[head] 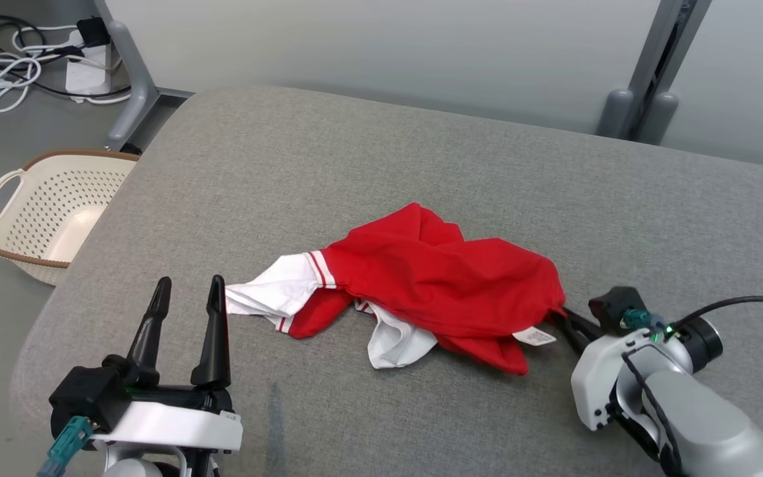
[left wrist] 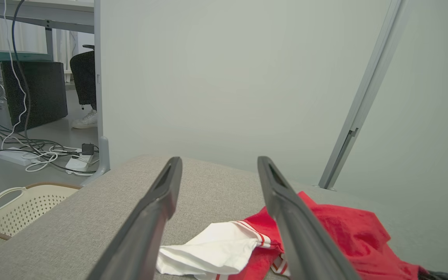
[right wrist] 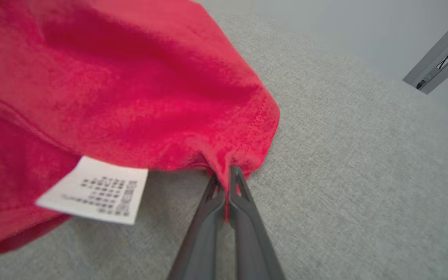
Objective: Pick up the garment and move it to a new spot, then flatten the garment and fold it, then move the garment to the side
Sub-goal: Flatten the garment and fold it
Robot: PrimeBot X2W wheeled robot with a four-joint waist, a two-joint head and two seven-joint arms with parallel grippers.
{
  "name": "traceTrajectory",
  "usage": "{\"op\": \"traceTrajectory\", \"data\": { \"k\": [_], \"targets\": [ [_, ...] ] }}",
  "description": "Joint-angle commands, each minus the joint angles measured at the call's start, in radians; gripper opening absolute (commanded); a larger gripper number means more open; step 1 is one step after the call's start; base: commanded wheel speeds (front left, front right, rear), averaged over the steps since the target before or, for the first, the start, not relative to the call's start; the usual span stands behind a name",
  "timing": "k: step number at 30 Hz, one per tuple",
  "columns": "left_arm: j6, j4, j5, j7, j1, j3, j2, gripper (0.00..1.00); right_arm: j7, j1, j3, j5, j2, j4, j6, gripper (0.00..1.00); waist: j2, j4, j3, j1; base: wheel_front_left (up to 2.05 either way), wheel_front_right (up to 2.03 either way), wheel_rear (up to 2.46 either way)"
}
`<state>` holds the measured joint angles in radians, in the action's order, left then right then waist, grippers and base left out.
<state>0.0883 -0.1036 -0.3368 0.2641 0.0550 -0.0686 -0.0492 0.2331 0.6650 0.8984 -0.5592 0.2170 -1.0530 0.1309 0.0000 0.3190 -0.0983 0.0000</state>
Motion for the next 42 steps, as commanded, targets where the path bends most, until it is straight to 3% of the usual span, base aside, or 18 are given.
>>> {"op": "traceTrajectory", "data": {
  "k": [1,8,19,30,38,39,42],
  "targets": [
    [0.003,0.002,0.002,0.0,0.012,0.008,-0.003,1.0,0.011,0.013,0.004,-0.008,0.003,-0.003,0.0,0.0,0.0,-0.009,0.003,0.0,0.0,0.0,0.0],
    [0.006,0.003,0.021,0.0,-0.005,0.044,-0.003,1.0,0.034,0.043,-0.002,-0.008,0.034,0.08,0.0,0.0,0.0,-0.084,0.03,0.0,0.0,0.0,0.0],
    [0.014,-0.005,0.047,0.0,-0.04,0.11,-0.004,1.0,0.033,-0.103,-0.005,-0.022,0.188,0.379,0.0,0.0,0.0,-0.202,0.065,0.0,0.0,0.0,0.0],
    [0.018,0.009,0.059,0.0,-0.05,0.137,-0.004,1.0,-0.115,-0.316,-0.011,-0.086,0.388,0.697,0.0,0.0,0.0,-0.28,0.049,0.0,0.0,0.0,0.0],
    [0.021,0.013,0.064,0.0,-0.045,0.136,-0.004,1.0,-0.19,-0.47,-0.085,-0.12,0.437,0.786,0.0,0.0,0.0,-0.3,0.033,0.0,0.0,0.0,0.0],
    [0.021,0.011,0.065,0.0,-0.046,0.137,-0.003,1.0,-0.213,-0.49,-0.1,-0.129,0.425,0.797,0.0,1.0,0.0,-0.306,0.031,0.0,0.0,0.0,0.0],
    [0.023,0.003,0.068,0.0,-0.042,0.13,-0.004,1.0,-0.253,-0.498,-0.102,-0.154,0.412,0.826,0.0,1.0,0.0,-0.311,0.031,0.0,0.0,0.0,0.0]
  ]
}}
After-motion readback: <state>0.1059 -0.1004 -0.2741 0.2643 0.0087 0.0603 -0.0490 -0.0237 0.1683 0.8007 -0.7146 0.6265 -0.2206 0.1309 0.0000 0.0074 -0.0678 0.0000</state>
